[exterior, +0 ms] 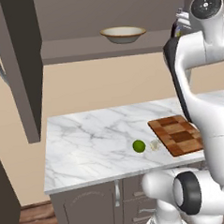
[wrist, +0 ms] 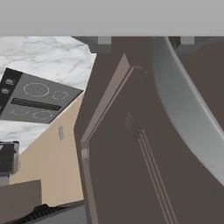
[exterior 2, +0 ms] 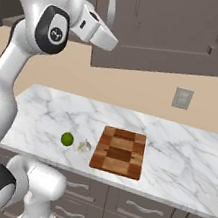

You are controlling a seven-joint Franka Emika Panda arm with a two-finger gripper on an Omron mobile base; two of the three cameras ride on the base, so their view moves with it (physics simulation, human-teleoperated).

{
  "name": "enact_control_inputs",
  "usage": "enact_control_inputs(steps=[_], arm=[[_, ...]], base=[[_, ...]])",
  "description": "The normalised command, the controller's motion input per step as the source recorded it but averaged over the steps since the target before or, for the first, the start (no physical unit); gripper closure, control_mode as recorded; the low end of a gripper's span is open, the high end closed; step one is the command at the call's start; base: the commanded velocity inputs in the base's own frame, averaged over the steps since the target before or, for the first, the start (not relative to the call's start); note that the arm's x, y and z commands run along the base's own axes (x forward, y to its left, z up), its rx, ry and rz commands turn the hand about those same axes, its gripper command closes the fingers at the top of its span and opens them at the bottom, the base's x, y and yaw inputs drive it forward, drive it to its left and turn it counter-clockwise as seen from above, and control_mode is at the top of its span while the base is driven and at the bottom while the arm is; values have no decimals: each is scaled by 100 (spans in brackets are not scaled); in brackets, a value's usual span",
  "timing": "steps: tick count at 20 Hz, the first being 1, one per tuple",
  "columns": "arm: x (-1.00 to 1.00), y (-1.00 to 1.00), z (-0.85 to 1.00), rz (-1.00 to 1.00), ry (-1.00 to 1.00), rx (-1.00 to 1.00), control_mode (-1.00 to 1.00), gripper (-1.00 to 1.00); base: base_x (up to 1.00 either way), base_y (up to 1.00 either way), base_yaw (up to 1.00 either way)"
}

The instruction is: Open the cabinet. Place the bowl and condiment on the counter. Then place the lime and garlic on the cutting board.

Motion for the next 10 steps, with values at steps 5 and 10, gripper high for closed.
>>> enact_control_inputs(steps=[5, 10], arm=[[-71, -98, -5, 0, 0, 3, -100, 100], [-60, -100, -2, 0, 0, 2, -100, 100]], base=[[0, 0, 0], [0, 0, 0]])
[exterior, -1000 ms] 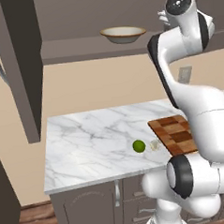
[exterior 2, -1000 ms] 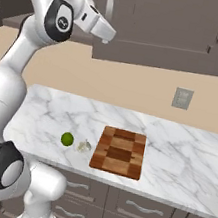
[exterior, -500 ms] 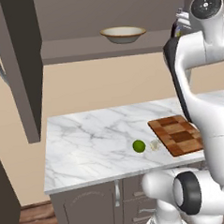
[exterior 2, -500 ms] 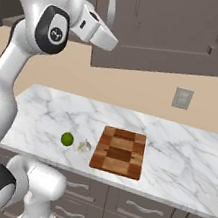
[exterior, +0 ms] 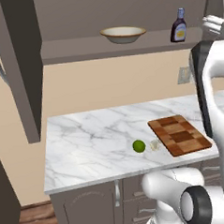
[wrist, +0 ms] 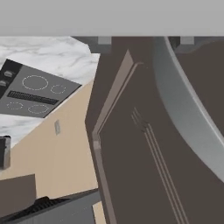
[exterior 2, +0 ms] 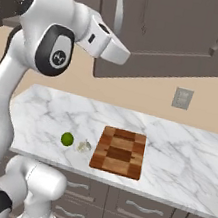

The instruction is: Open the cabinet. Place the bowl and condiment on the counter. Then place the lime and garlic on the cutting board.

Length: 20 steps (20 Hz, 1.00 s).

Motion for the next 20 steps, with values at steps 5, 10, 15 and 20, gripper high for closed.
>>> enact_control_inputs(steps=[5, 10, 15, 20], arm=[[-36, -92, -3, 0, 0, 1, -100, 100], [-20, -77, -4, 0, 1, 0, -100, 100], [-5, -64, -2, 0, 4, 0, -100, 100], [-4, -61, -3, 0, 4, 0, -100, 100]], base=[[0, 0, 0], [0, 0, 0], [0, 0, 0], [0, 0, 0]])
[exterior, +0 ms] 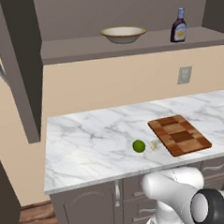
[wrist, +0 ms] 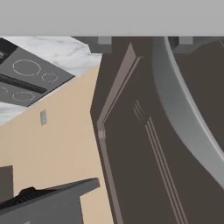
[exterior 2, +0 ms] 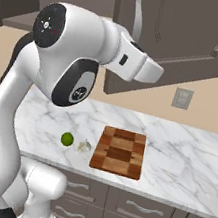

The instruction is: Open the cabinet. Place the bowl and condiment on the counter. Then place the lime and garlic on the cutting board.

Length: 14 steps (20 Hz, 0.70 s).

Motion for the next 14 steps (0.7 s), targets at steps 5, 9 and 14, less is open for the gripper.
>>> enact_control_inputs(steps=[5, 9, 14], arm=[[0, -9, 0, -2, 0, 0, -100, -100], [-12, 0, 0, 0, 0, 0, -100, -100], [-85, 0, 12, 0, -3, 0, -100, -100]], base=[[0, 0, 0], [0, 0, 0], [0, 0, 0]])
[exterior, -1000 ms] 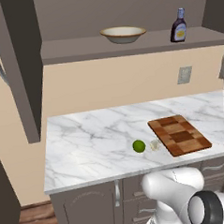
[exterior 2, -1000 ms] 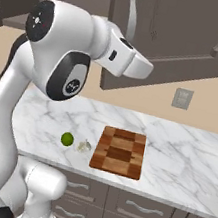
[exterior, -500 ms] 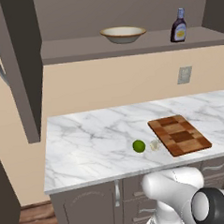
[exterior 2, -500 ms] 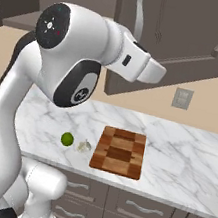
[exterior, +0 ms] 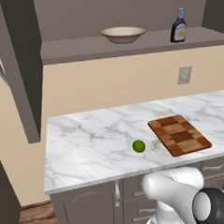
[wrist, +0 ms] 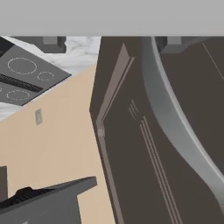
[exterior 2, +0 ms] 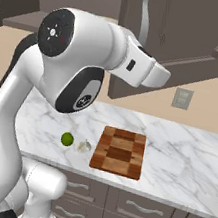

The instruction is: Open the cabinet. Place the bowl and condiment on the counter. Then place the lime and garlic on the cutting board.

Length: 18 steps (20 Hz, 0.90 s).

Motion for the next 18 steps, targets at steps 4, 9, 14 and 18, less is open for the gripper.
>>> enact_control_inputs(steps=[4, 9, 14, 18], arm=[[-87, 25, 13, 0, 0, -1, -100, -100], [-67, 54, 11, 0, 0, -4, -100, -100], [-77, 54, 33, 0, 0, -5, -100, -100], [-22, 68, 9, 0, 0, -10, -100, -100]], base=[[0, 0, 0], [0, 0, 0], [0, 0, 0], [0, 0, 0]])
